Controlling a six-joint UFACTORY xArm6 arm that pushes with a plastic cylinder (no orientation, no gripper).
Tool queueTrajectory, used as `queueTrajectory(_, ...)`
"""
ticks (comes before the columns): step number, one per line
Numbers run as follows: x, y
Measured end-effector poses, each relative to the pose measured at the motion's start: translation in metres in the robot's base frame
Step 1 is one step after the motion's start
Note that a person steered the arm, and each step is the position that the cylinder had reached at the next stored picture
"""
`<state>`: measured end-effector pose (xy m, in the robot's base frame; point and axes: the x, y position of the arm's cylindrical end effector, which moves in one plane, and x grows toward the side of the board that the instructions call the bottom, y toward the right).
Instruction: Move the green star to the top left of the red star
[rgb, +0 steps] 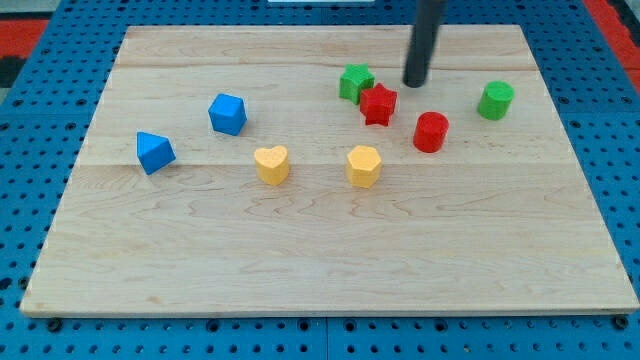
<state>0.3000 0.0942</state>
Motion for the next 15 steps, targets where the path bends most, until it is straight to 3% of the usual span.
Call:
queueTrajectory(1, -0.047, 0.003)
queueTrajectory(2, -0.051, -0.038)
queueTrajectory(3, -0.043, -0.076)
queueTrajectory(6, 0.011, -0.06)
queueTrajectory(8, -0.004, -0.087)
queueTrajectory(9, -0.05, -0.036)
queueTrajectory(10, -0.03, 0.026)
queueTrajectory(12, 0.005, 0.022)
queueTrajectory(15, 0.004, -0.069)
